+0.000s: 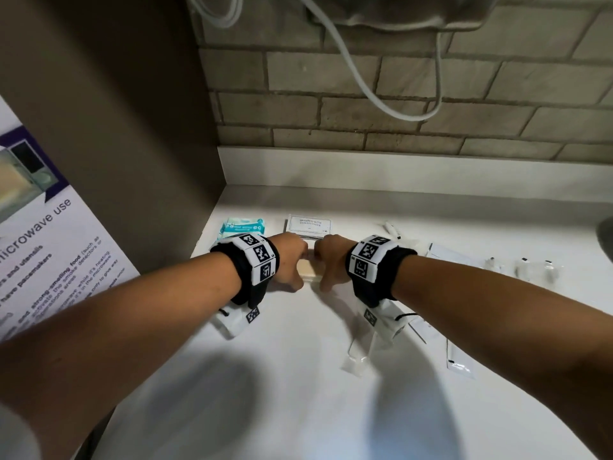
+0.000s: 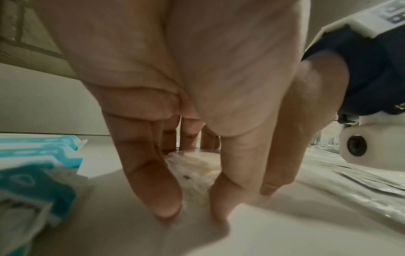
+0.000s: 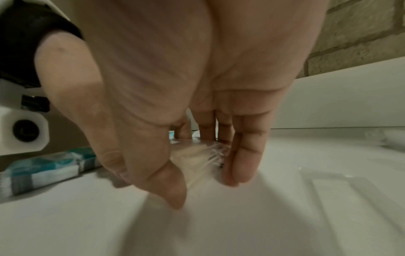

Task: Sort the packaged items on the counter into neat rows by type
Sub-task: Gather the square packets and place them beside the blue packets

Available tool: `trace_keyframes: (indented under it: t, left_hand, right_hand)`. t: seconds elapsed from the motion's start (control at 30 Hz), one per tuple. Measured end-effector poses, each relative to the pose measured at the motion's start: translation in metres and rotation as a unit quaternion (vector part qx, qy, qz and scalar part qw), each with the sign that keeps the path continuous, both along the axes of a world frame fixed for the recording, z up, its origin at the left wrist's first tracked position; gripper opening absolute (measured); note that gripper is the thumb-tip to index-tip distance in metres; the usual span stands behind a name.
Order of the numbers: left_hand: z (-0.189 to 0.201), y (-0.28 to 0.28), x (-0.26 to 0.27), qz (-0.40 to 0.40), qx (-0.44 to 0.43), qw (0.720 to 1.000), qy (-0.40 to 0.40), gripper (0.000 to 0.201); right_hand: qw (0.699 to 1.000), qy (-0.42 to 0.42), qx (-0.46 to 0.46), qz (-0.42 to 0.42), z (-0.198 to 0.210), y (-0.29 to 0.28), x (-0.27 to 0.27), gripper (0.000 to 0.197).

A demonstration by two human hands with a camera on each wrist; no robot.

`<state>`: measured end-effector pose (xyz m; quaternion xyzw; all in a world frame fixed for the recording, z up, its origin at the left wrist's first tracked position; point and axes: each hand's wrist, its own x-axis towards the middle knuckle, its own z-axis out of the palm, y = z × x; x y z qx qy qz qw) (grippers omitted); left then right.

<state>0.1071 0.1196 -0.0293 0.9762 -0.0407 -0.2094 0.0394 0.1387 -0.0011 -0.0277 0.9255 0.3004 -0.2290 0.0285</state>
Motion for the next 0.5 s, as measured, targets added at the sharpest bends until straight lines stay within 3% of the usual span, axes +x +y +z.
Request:
trace_keyframes:
  t: [0.5]
  left_hand:
    - [0.001, 0.016, 0.037, 0.028, 0.037, 0.999, 0.026, 0.039]
  right_hand:
    - [1.0, -0.005, 0.022, -0.005, -0.006, 0.015, 0.031, 0.044]
